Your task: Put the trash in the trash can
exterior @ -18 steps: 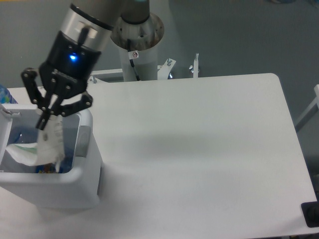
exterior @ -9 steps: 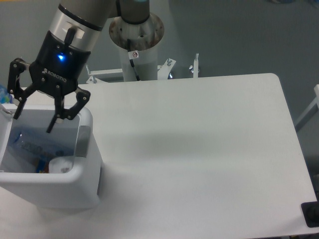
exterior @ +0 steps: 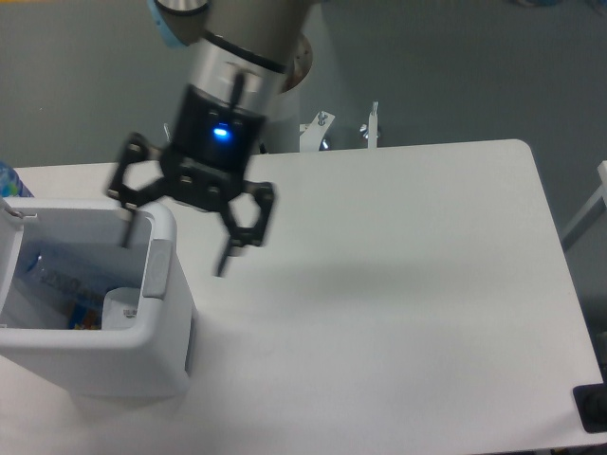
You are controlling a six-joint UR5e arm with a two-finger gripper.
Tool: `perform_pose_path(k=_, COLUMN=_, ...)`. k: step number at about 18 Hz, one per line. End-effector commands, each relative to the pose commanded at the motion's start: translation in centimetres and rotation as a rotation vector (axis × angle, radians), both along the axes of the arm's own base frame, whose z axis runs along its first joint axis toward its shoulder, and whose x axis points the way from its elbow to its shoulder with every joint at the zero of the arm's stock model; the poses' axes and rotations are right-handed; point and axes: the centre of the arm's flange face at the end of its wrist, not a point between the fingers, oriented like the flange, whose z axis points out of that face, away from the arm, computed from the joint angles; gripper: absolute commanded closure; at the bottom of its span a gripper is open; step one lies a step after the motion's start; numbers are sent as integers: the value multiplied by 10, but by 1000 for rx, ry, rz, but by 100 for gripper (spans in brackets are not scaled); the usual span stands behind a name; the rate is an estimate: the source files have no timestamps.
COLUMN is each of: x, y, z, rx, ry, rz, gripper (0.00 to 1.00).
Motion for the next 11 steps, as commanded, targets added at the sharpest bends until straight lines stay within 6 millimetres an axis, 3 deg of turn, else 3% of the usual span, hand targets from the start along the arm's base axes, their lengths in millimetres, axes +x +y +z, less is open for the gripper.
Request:
perform_pose_path(k=6, x=-61, y=-14, z=-31, rx=-84, ry=68, rz=32, gripper=0)
perform_pose_path(k=11, x=-122, y=-46, z=-85, rx=-268, ry=152, rz=-11, gripper=0)
